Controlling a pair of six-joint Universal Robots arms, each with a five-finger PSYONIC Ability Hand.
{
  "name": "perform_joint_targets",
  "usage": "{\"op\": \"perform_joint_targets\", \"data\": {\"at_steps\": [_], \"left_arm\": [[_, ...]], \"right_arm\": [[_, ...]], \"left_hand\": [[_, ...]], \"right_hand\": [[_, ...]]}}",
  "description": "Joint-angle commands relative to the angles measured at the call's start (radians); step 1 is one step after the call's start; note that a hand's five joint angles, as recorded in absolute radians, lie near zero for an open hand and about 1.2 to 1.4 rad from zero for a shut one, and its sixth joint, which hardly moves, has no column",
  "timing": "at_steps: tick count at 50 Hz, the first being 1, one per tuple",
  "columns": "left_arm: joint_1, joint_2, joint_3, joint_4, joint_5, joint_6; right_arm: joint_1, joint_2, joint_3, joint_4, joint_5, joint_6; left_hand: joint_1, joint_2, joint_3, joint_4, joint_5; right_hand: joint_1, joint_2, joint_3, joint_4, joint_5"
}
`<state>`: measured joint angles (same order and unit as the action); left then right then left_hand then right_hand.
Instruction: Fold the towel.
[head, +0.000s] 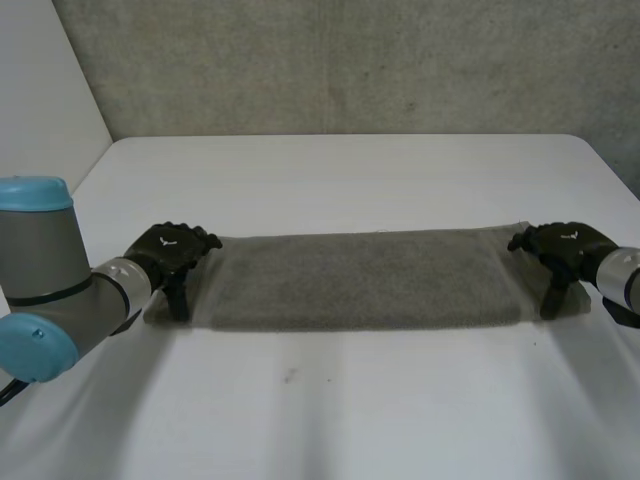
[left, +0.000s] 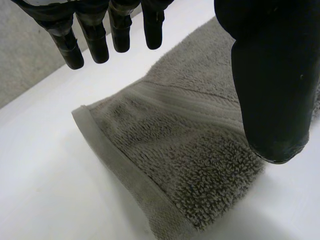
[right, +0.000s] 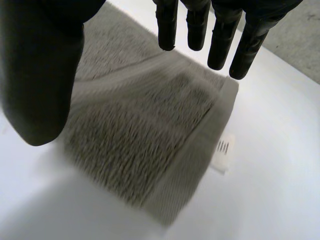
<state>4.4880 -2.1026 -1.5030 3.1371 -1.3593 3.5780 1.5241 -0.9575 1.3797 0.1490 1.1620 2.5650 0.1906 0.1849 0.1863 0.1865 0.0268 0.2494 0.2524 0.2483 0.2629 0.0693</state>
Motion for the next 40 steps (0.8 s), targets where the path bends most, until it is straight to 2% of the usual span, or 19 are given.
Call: {"op": "perform_joint_targets", "data": {"at_steps": [1, 2, 4, 5, 6, 7, 8, 9, 15, 23, 30, 34, 36, 37, 39, 40], "left_arm": [[-0.001, 0.046, -0.043, 0.049, 0.0, -0.002], [-0.001, 0.046, -0.043, 0.049, 0.0, -0.002], [-0.001, 0.047, -0.045, 0.054, 0.0, -0.002], [-0.001, 0.047, -0.045, 0.054, 0.0, -0.002], [-0.001, 0.047, -0.045, 0.054, 0.0, -0.002], [-0.001, 0.047, -0.045, 0.054, 0.0, -0.002], [-0.001, 0.047, -0.046, 0.054, -0.001, -0.002], [-0.001, 0.047, -0.048, 0.054, -0.001, -0.002], [0.002, 0.056, -0.062, 0.054, 0.0, -0.002], [0.005, 0.093, -0.075, 0.055, 0.002, -0.002], [0.007, 0.105, -0.08, 0.055, 0.002, -0.002], [0.007, 0.107, -0.082, 0.054, 0.0, -0.002], [0.005, 0.107, -0.082, 0.054, -0.001, -0.002], [0.005, 0.107, -0.082, 0.054, -0.001, -0.002], [0.004, 0.113, -0.082, 0.054, -0.001, -0.004], [0.004, 0.113, -0.082, 0.054, -0.001, -0.004]], "right_arm": [[-0.039, -0.006, 0.102, -0.08, -0.012, -0.069], [-0.039, -0.006, 0.102, -0.08, -0.012, -0.069], [-0.044, 0.008, 0.114, -0.112, -0.01, -0.075], [-0.044, 0.008, 0.114, -0.112, -0.01, -0.075], [-0.045, 0.016, 0.114, -0.126, -0.011, -0.077], [-0.045, 0.016, 0.114, -0.126, -0.012, -0.077], [-0.05, 0.014, 0.114, -0.143, -0.005, -0.077], [-0.059, 0.007, 0.116, -0.16, -0.001, -0.077], [-0.113, -0.056, 0.131, -0.187, 0.012, -0.075], [-0.318, -0.107, 0.081, -0.175, -0.005, -0.106], [-0.335, -0.112, -0.003, -0.108, -0.018, -0.216], [-0.271, -0.13, -0.042, -0.077, -0.041, -0.216], [-0.109, -0.164, -0.085, -0.078, -0.047, -0.201], [-0.108, -0.164, -0.085, -0.078, -0.047, -0.201], [0.038, -0.168, -0.131, -0.08, -0.047, -0.192], [0.039, -0.168, -0.131, -0.08, -0.047, -0.192]], "left_hand": [[0.008, 0.014, 0.013, 0.012, -0.002], [0.008, 0.014, 0.013, 0.012, -0.002], [0.008, 0.014, 0.013, 0.012, -0.002], [0.008, 0.014, 0.013, 0.012, -0.002], [0.005, 0.011, 0.01, 0.009, -0.005], [0.005, 0.011, 0.01, 0.009, -0.005], [0.005, 0.011, 0.01, 0.009, -0.005], [0.005, 0.011, 0.01, 0.009, -0.005], [0.005, 0.011, 0.01, 0.009, -0.005], [0.002, 0.008, 0.007, 0.006, -0.008], [-0.004, 0.002, 0.001, 0.001, -0.014], [-0.004, 0.002, 0.001, 0.001, -0.014], [-0.004, 0.002, 0.001, 0.001, -0.014], [-0.004, 0.002, 0.001, 0.001, -0.014], [-0.004, 0.002, 0.001, 0.001, -0.014], [-0.004, 0.002, 0.001, 0.001, -0.014]], "right_hand": [[0.152, 0.149, 0.153, 0.139, 0.158], [0.153, 0.15, 0.154, 0.139, 0.158], [0.409, 0.406, 0.41, 0.396, 0.415], [0.411, 0.408, 0.412, 0.398, 0.417], [0.719, 0.716, 0.72, 0.706, 0.725], [0.722, 0.719, 0.723, 0.709, 0.728], [1.056, 1.053, 1.058, 1.043, 1.062], [1.146, 1.143, 1.147, 1.132, 1.152], [1.147, 1.144, 1.148, 1.133, 1.152], [1.147, 1.144, 1.148, 1.133, 1.152], [1.147, 1.144, 1.148, 1.133, 1.152], [1.147, 1.144, 1.148, 1.133, 1.152], [1.147, 1.144, 1.148, 1.133, 1.152], [1.147, 1.144, 1.148, 1.133, 1.152], [1.147, 1.144, 1.148, 1.133, 1.152], [1.147, 1.144, 1.148, 1.133, 1.152]]}}
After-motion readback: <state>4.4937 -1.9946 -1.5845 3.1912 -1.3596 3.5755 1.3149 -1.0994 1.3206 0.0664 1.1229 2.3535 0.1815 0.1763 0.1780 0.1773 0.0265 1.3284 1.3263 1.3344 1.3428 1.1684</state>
